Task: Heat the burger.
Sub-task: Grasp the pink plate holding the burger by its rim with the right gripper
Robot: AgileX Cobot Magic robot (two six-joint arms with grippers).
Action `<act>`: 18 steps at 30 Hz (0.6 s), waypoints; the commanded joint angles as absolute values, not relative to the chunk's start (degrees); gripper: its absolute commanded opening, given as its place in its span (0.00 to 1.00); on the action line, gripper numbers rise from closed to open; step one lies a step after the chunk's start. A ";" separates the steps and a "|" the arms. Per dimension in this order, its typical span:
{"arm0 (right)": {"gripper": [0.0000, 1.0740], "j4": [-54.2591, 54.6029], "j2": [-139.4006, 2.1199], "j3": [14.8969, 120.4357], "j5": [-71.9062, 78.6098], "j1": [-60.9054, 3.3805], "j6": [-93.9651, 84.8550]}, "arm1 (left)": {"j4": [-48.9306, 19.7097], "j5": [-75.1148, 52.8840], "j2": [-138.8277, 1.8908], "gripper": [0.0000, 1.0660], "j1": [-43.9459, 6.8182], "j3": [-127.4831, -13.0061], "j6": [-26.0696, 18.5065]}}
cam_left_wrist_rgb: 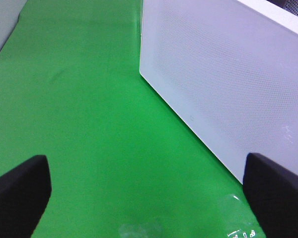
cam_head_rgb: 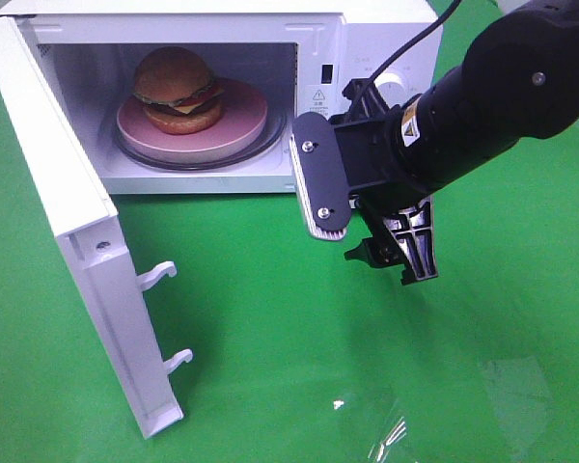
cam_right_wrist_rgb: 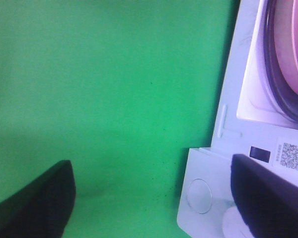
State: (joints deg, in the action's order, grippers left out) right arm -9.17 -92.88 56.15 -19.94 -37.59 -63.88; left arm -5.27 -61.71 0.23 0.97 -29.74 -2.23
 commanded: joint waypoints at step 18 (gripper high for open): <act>0.81 -12.26 -102.73 68.01 -19.94 -38.33 -59.24 | -5.73 -61.19 1.15 0.91 1.09 -29.56 -2.01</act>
